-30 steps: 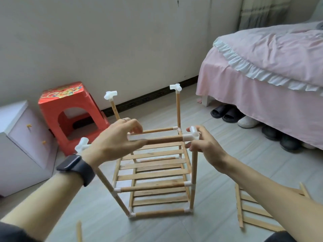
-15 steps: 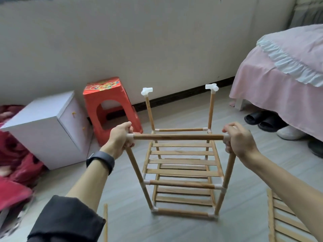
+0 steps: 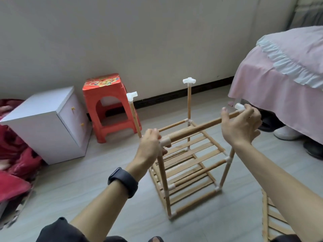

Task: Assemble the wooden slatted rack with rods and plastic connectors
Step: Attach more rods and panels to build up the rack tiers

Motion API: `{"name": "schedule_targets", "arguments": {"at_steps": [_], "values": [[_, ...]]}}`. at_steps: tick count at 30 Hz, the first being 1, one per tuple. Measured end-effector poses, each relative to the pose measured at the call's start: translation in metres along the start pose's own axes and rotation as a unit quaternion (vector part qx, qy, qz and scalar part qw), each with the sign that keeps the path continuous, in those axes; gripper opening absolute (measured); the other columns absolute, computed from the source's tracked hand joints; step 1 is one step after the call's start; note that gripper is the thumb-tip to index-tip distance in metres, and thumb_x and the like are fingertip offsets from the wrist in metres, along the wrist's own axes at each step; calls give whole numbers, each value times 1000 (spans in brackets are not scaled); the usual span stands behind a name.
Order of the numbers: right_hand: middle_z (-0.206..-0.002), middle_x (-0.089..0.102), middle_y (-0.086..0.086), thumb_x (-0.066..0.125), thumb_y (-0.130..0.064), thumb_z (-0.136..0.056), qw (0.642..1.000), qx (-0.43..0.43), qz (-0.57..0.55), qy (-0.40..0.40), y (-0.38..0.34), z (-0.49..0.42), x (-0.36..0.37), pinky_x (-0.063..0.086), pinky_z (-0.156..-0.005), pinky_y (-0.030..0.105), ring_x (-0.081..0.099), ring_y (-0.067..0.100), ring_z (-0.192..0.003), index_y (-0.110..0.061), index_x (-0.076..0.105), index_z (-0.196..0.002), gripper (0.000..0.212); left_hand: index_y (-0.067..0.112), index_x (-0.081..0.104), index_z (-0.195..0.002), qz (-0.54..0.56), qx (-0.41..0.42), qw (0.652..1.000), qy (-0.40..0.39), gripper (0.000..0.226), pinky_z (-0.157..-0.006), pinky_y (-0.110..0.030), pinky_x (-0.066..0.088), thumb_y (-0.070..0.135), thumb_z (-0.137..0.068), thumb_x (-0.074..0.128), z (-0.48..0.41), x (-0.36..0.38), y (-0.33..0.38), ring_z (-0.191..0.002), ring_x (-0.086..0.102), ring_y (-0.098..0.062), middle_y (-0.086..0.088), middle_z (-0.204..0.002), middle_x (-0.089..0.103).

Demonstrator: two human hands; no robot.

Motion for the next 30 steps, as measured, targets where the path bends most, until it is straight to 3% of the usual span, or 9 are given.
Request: {"name": "schedule_targets", "arguments": {"at_steps": [4,8,11,13,19,22,24,26,30], "values": [[-162,8,11,63,-51,-93,993,-44,-35,-101,-25,35,-13,25,-114,55,18,34,-145,-21,24,-149,75,6,52,-110,-62,8,989,-131,39,-68,-28,57,36,-111,27,14,19,7,-76,72,-14,-9,-89,75],[-165,12,4,40,-79,-89,966,-138,-14,-218,-53,87,-26,25,-116,54,14,25,-150,-32,39,-145,73,26,59,-120,-197,15,941,-275,53,-83,-28,52,56,-106,18,8,18,18,-111,66,-14,4,-118,70],[-160,30,-3,24,-88,-82,934,-252,58,-245,-63,113,-27,28,-114,53,16,19,-150,-46,53,-133,72,24,62,-128,-361,106,919,-122,41,-96,-37,50,48,-106,37,-40,-24,37,-116,61,-19,0,-123,64],[-149,46,-6,29,-82,-89,915,-315,103,-229,-61,120,-23,37,-113,49,29,16,-143,-40,61,-126,64,24,61,-128,-474,152,867,12,34,-100,-40,48,41,-101,50,-70,-57,45,-114,58,-25,-6,-127,61],[-97,63,-1,35,-46,-108,840,-475,101,-243,-39,100,-1,54,-90,37,56,15,-102,-18,62,-95,41,32,27,-155,-611,98,785,17,67,-120,-45,27,36,-96,58,-121,-83,29,-152,15,-28,-3,-168,8],[-96,61,-1,43,-44,-107,829,-506,59,-232,-27,84,-9,54,-85,35,53,14,-100,-16,63,-93,37,34,34,-153,-595,107,796,-3,57,-115,-45,34,27,-99,52,-151,-89,23,-145,32,-31,-9,-162,28],[-105,62,0,46,-43,-106,842,-495,17,-213,-15,68,-16,54,-87,37,54,14,-109,-15,66,-99,35,38,47,-142,-585,140,799,-15,45,-102,-44,46,21,-101,44,-156,-90,21,-121,53,-30,-7,-138,52],[-118,62,3,47,-41,-105,867,-474,1,-157,3,46,-23,54,-93,44,55,19,-119,-15,68,-108,33,46,54,-119,-589,171,790,2,31,-87,-42,52,27,-101,37,-142,-89,21,-97,60,-22,6,-109,54],[-148,43,14,45,-41,-104,957,-277,78,-22,47,-2,-36,48,-99,58,45,37,-130,-29,55,-138,38,38,52,-113,-595,278,754,-1,13,-55,-32,46,39,-101,46,-83,-64,19,-69,59,-18,10,-82,63]]}}
Point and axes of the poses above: each hand's wrist, its own z-axis away from the middle knuckle, its own x-axis out of the palm, y = z × x, the point moved 4 cm from there along -z, towards the middle knuckle
